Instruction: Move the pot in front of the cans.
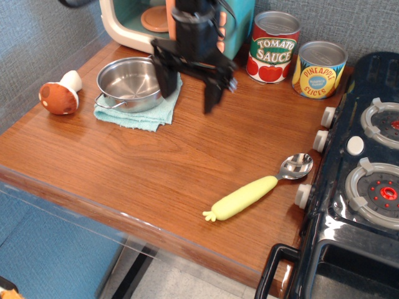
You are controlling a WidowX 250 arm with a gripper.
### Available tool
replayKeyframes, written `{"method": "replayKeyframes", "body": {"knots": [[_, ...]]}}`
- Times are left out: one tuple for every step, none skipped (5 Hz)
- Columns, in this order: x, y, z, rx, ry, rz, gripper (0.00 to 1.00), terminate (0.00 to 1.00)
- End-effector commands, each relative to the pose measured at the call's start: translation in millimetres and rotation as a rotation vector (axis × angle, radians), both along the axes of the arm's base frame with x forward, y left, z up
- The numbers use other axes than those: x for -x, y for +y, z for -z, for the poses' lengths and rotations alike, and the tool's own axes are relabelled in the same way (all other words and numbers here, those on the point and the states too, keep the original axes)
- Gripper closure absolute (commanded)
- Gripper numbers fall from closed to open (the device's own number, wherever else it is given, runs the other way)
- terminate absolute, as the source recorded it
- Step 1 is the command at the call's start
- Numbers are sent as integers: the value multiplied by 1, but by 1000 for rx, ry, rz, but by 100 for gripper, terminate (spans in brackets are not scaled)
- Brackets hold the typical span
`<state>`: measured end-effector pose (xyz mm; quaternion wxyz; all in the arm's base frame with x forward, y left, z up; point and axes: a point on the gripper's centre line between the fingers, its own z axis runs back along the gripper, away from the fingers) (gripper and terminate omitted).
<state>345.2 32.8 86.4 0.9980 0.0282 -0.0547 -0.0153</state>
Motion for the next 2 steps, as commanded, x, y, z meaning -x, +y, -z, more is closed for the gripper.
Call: {"method": "replayKeyframes", "body": {"knots": [[-34, 61, 0, -28, -25, -42, 0, 0], [-39, 71, 10, -25, -21, -64, 0, 0]]}}
